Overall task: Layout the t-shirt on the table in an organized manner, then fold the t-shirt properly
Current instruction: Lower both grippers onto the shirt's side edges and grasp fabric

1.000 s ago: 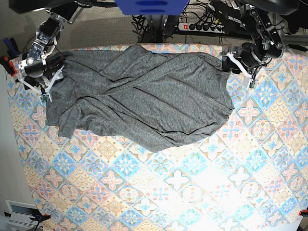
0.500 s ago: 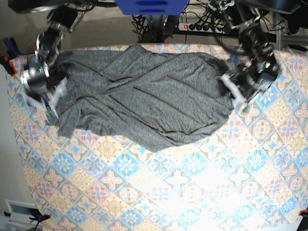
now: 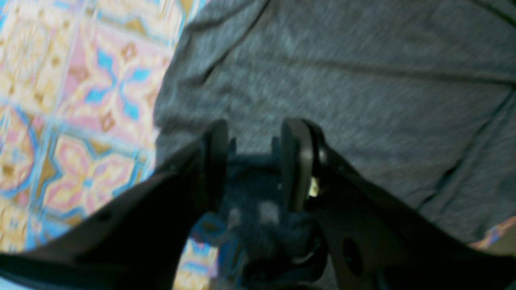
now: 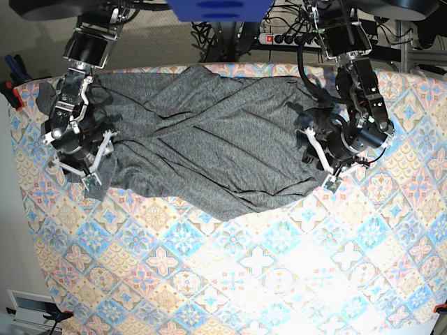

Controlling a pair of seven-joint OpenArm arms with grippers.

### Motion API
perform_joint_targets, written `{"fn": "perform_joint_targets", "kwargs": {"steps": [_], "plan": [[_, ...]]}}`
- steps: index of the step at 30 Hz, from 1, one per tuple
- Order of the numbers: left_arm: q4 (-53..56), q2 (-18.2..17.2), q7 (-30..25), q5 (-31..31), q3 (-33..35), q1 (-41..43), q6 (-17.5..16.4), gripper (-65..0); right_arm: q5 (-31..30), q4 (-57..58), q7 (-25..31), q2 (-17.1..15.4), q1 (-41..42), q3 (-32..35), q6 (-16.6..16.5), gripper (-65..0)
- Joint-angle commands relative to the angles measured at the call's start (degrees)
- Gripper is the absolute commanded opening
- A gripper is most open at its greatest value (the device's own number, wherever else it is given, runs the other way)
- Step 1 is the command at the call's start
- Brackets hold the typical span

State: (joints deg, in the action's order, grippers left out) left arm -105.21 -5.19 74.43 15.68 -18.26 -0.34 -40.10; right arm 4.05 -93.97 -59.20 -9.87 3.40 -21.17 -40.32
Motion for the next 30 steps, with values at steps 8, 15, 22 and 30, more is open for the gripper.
{"fn": "perform_joint_targets", "kwargs": {"steps": [8, 15, 22, 30], "plan": [[-1.03, -0.3, -4.59, -12.03, 3.1, -5.24, 0.1, -42.5, -0.93, 5.67, 6.76, -0.99, 8.78, -3.32, 0.32, -29.0], [-1.03, -0.04, -6.35, -26.01, 11.71, -8.94, 0.1, -42.5, -0.93, 13.93, 11.68, -1.96, 8.78, -10.7, 0.32, -29.0], [-0.95, -0.04, -6.35, -26.63, 12.68, -7.97, 0.1, -42.5, -1.11, 24.3, 18.72, -5.47, 9.66, -16.5, 0.32, -29.0], [-0.95, -0.04, -6.35, -26.8, 12.59, -6.83, 0.1, -42.5, -1.2, 31.86, 20.47, -7.85, 13.44, -16.68, 0.32, -29.0]]}}
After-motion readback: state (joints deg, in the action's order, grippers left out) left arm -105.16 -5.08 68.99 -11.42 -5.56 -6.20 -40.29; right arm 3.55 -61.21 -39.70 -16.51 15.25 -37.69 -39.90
